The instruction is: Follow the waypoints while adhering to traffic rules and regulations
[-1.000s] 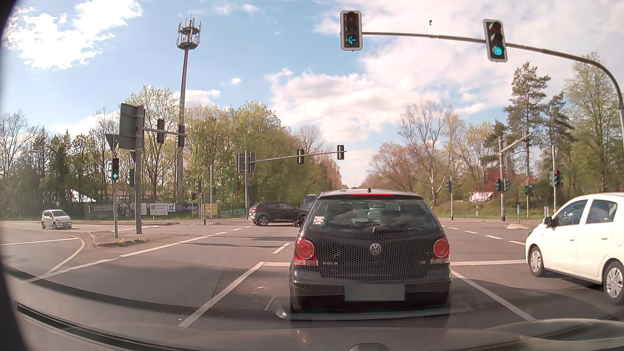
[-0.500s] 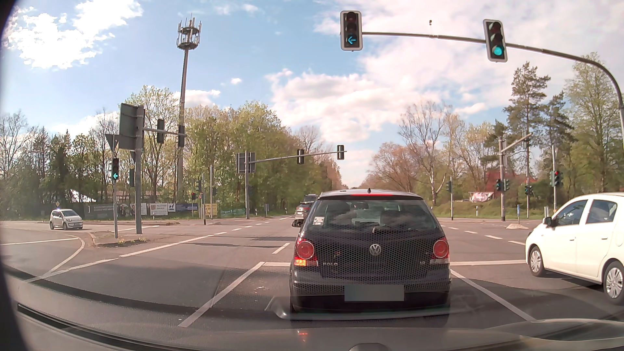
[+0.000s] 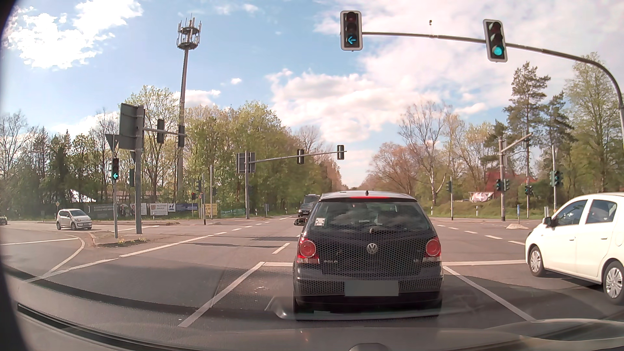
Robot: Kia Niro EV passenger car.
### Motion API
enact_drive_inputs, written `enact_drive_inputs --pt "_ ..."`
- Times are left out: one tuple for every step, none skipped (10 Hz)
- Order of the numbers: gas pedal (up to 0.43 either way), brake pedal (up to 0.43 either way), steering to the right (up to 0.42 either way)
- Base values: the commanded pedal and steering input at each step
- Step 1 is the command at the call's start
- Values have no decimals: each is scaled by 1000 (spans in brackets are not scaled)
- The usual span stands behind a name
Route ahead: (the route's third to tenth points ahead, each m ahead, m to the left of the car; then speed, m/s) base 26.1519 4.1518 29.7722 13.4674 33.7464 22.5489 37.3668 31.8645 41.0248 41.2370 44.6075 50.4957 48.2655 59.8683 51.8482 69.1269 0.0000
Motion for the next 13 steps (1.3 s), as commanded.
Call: enact_drive_inputs --pt "0 250 -1" --pt "0 244 -1" --pt "0 110 -1" --pt "0 0 0" --pt "0 0 0" --pt "0 0 -1" --pt "0 0 0" --pt "0 0 0" --pt "98 0 -1" --pt "138 0 -1" --pt "169 0 -1" --pt "197 0 -1" --pt "228 0 -1"
